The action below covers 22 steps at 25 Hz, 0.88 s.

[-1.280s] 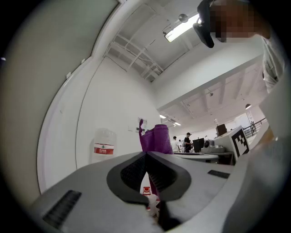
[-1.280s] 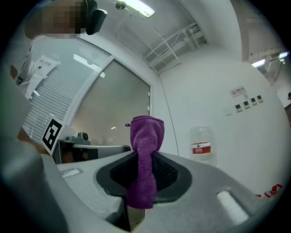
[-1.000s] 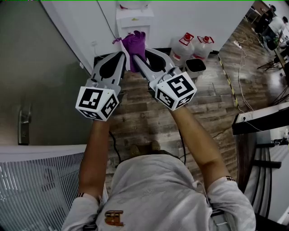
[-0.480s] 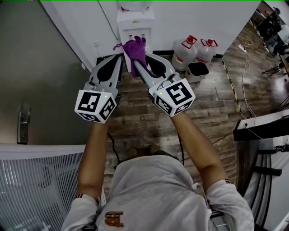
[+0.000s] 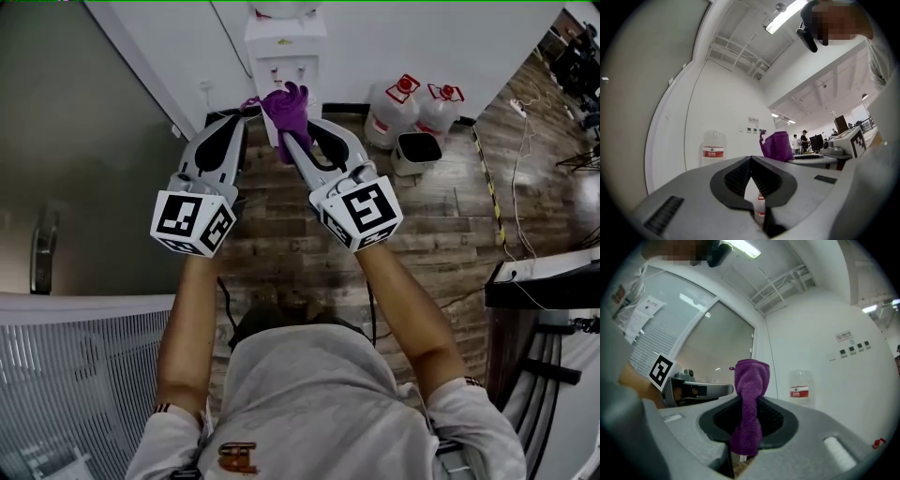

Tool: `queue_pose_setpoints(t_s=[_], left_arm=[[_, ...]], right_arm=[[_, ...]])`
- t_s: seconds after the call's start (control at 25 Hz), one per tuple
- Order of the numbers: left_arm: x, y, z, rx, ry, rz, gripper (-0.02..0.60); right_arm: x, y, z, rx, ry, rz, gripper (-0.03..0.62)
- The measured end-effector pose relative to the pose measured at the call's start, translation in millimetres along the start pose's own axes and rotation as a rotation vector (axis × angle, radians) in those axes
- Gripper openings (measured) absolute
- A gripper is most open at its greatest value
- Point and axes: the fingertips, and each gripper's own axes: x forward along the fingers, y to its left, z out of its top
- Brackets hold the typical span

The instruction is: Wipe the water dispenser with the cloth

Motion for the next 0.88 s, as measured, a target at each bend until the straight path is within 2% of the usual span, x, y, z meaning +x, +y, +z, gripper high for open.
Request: queue_pose_setpoints(t_s=[0.24, 0.44, 0.68, 0.88], left_arm=[[17.7, 30.4, -16.7, 0.003, 0.018, 0.019, -0.002], [36.1, 77.2, -37.2, 0.0, 0.019, 0.024, -0.002], [66.9, 144.6, -55.9, 0.038, 0.033, -0.018, -0.002], [88.2, 201.1, -68.4, 0.025, 0.03, -0.048, -0.002]], right_arm=[[28.3, -17.0, -19.1, 0.008, 0.015, 0.002, 0.095], [70.9, -29.0, -43.2, -0.015, 0.032, -0.012, 0.095], [143.0, -44.9, -62.2, -0.053, 0.041, -0.055, 0.095], [199.1, -51.2, -72.1, -0.097, 0.04, -0.103, 0.095]])
